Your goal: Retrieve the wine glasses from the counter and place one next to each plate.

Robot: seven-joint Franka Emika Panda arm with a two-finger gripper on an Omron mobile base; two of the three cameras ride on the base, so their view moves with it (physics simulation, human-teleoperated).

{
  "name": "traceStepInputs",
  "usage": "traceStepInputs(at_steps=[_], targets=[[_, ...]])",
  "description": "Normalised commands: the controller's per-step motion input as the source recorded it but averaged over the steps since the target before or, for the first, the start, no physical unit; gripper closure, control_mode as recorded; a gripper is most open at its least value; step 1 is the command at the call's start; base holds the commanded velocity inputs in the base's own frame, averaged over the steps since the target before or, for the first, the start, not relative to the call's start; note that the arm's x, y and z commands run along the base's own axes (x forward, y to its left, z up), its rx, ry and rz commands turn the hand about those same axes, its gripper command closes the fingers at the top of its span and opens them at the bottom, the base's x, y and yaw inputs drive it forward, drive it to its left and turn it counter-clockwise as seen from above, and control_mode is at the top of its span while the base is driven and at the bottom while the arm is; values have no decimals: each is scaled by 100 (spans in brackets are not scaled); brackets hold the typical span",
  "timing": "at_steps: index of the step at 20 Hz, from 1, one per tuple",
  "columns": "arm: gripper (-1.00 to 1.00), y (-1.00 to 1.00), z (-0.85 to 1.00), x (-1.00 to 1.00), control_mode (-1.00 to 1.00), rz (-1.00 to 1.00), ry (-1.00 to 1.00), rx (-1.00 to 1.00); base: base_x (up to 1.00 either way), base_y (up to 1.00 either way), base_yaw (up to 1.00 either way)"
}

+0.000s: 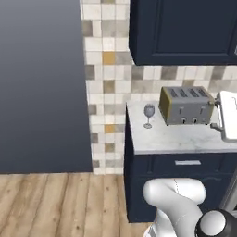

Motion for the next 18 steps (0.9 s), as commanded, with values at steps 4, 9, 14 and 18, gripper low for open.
traceStepInputs(at_steps=[4,9,14,18], targets=[[-100,0,0,0,100,0,0,0,80,66,-77],[-100,0,0,0,100,0,0,0,52,51,-85],[-100,0,0,0,100,0,0,0,46,57,-83],[-100,0,0,0,100,0,0,0,18,96,-39]])
